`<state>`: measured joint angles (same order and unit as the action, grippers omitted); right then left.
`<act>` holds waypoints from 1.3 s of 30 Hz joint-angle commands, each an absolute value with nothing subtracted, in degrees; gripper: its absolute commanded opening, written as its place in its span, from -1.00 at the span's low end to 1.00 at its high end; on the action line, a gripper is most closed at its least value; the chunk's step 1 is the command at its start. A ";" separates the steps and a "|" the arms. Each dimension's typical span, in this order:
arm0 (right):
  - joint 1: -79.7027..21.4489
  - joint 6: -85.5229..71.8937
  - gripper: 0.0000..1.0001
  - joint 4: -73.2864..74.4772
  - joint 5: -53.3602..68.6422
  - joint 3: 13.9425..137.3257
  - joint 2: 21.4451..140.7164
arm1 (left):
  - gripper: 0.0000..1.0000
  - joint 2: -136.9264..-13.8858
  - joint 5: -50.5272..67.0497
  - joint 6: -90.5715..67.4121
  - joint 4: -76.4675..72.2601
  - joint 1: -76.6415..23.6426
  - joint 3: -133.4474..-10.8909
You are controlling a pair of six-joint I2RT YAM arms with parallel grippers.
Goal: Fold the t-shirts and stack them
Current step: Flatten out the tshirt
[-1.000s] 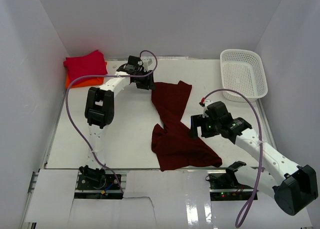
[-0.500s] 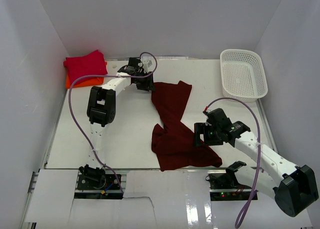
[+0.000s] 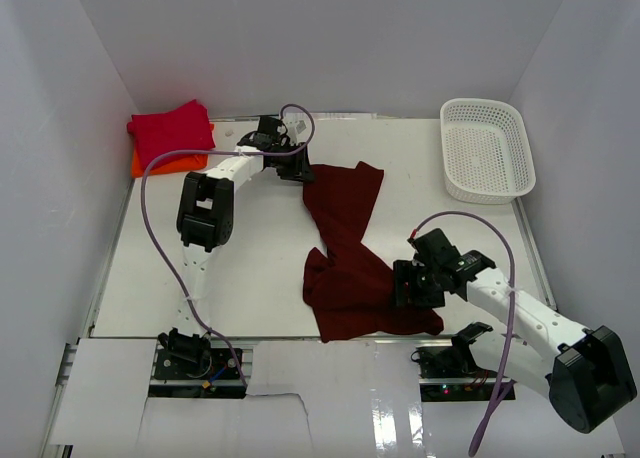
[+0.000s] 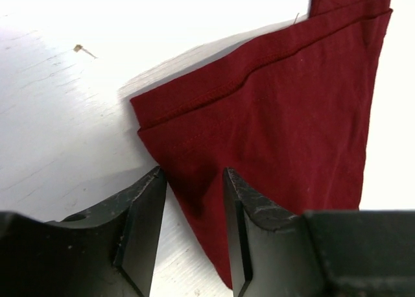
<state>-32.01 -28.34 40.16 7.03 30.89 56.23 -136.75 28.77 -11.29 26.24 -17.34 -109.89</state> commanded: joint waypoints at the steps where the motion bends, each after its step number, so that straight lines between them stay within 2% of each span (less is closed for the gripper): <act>1: -32.25 -29.62 0.20 38.76 8.70 29.62 55.55 | 0.00 -136.84 32.34 -13.00 24.70 -17.31 -111.62; 3: -32.17 -29.71 -0.24 38.50 8.88 29.36 55.72 | -0.06 -137.02 33.31 -13.45 24.52 -17.31 -112.06; 4: -32.17 -29.79 -0.57 38.41 8.96 29.44 55.81 | -0.07 -137.20 33.57 -13.62 24.61 -17.31 -112.41; 6: -32.17 -29.88 -0.82 38.50 8.62 29.71 55.81 | -0.16 -137.20 33.66 -13.97 24.52 -17.23 -112.50; 8: -32.17 -29.97 -0.84 39.28 7.83 30.40 55.37 | -0.22 -137.20 33.40 -14.15 24.61 -17.31 -112.59; 11: -32.17 -29.88 -0.85 41.04 6.42 32.07 54.76 | -0.72 -137.98 32.35 -14.33 25.92 -17.23 -113.72; 12: -32.17 -29.88 -0.85 41.57 6.07 32.60 54.49 | -1.00 -138.16 31.65 -14.33 26.45 -17.23 -114.25; 18: -32.17 -29.80 -0.85 45.61 2.20 38.30 54.23 | -1.00 -135.89 27.08 -14.41 27.95 -17.31 -114.35; 22: -32.17 -29.01 -0.84 47.54 -1.65 42.88 55.10 | -1.00 -132.11 19.45 -15.03 29.61 -16.79 -115.31; 28: -31.99 -26.46 -0.85 49.22 -5.97 50.26 59.58 | -1.00 -126.14 13.54 -17.75 36.46 -11.62 -120.49; 35: -25.60 -19.87 -0.85 48.08 -7.65 57.73 68.09 | -1.00 -121.21 6.34 -17.40 44.03 -7.74 -126.21; 39: -20.66 -15.65 -0.85 46.85 -7.30 64.41 73.99 | -1.00 -117.34 6.85 -18.37 44.74 -6.07 -125.69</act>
<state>-23.92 -20.60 46.57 -5.23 59.33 71.33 -123.55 10.26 -17.89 43.31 -6.87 -124.25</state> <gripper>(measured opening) 0.086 0.009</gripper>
